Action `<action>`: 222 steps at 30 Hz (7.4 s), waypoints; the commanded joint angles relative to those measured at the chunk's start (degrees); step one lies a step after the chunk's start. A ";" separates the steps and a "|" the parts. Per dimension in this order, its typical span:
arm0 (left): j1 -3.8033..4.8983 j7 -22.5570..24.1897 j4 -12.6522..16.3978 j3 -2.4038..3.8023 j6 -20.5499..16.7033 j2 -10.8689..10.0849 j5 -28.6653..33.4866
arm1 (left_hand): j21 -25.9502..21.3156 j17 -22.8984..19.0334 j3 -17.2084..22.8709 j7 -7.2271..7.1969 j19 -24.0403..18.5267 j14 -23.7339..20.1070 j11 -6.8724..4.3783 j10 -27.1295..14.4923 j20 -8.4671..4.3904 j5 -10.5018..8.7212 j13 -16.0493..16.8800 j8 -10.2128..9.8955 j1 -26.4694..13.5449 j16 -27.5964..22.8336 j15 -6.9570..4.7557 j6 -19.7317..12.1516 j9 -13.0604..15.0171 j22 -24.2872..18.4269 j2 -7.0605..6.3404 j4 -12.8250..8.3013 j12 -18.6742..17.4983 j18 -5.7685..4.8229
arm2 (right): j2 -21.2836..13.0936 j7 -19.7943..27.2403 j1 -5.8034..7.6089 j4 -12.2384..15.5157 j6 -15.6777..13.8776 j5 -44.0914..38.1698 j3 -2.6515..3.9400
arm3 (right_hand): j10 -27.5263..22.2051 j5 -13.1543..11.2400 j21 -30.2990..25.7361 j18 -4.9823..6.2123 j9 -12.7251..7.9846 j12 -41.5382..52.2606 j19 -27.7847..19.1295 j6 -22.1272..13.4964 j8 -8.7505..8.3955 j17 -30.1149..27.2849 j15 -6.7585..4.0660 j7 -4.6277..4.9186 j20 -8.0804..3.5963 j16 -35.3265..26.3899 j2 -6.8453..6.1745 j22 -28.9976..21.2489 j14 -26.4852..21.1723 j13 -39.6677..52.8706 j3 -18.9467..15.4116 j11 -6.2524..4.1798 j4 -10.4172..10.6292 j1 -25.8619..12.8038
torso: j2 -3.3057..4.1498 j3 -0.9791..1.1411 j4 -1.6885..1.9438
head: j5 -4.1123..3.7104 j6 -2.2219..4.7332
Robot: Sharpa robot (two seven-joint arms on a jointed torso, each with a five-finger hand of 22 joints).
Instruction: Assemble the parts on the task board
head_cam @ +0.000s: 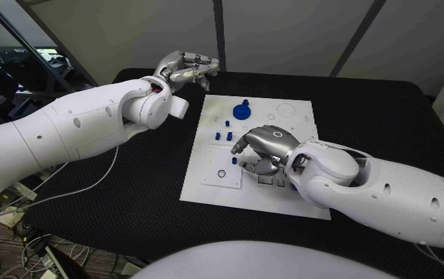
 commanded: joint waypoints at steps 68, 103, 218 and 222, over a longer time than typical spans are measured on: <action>0.01 0.29 -0.12 -0.99 1.20 -0.04 0.19 | -0.60 -0.27 -0.34 -0.03 0.19 0.21 0.06 -0.66 0.07 0.08 0.18 0.51 0.07 -0.52 -0.03 -0.39 -0.02 -0.23 0.08 -0.09 0.81 -0.70 | -6.06 -3.66 2.16 -5.58 13.88 0.45 6.47 | 7.69 -0.75 -0.92 0.08 -0.24 4.26 1.00 2.50 -0.27 -2.18 -0.87 -0.54 -1.32 -0.86 0.38 0.13 1.88 -0.83 -2.77 -1.63 3.81 1.86 | 0.08 -0.09 0.04 | -1.92 0.86; 0.00 0.03 -0.31 -0.99 1.24 0.00 0.19 | -0.68 -0.32 -0.32 -0.04 0.23 0.24 0.04 -0.78 0.06 0.09 0.23 0.61 0.29 -0.54 -0.05 -0.42 -0.01 -0.28 0.18 -0.19 1.01 -0.69 | -6.52 -3.94 2.14 -4.30 6.85 -0.18 6.48 | 15.90 -3.67 2.16 -0.68 1.34 4.38 3.52 9.63 3.32 -1.08 -2.91 -2.84 -3.07 0.27 4.43 4.60 2.29 1.23 1.21 -4.14 1.26 4.47 | 0.00 -0.04 -0.06 | -1.89 0.90; -0.01 -0.22 -1.51 -1.16 1.40 1.55 0.20 | -0.78 -0.34 -0.36 0.00 0.29 0.33 0.07 -1.01 0.04 0.09 0.28 0.70 0.47 -0.47 -0.04 -0.53 -0.02 -0.35 0.24 -0.28 1.27 -0.68 | 6.12 -1.27 -1.21 -1.90 -2.76 2.11 -0.64 | 9.49 -1.82 1.24 -0.41 -0.50 -0.63 2.74 -12.05 -0.53 -0.41 -1.81 -4.81 -2.05 1.43 -0.06 3.57 2.29 1.62 -5.76 -2.89 3.54 -1.69 | -0.22 -0.12 0.00 | 1.48 -0.07; -0.02 -0.22 -1.54 -1.16 1.47 1.58 0.20 | -0.87 -0.37 -0.42 0.02 0.29 0.29 0.09 -1.14 0.06 0.08 0.32 0.76 0.45 -0.50 -0.01 -0.60 -0.02 -0.40 0.27 -0.23 1.46 -0.70 | 4.63 0.14 -1.38 -0.31 -7.10 3.41 -0.63 | 9.75 -1.07 1.42 -0.49 -0.56 0.15 3.03 -14.48 -0.61 -0.28 -1.96 -5.36 -2.15 1.59 0.00 3.90 2.32 2.04 -7.41 -3.12 4.03 -1.59 | -0.27 -0.11 -0.04 | 1.19 0.33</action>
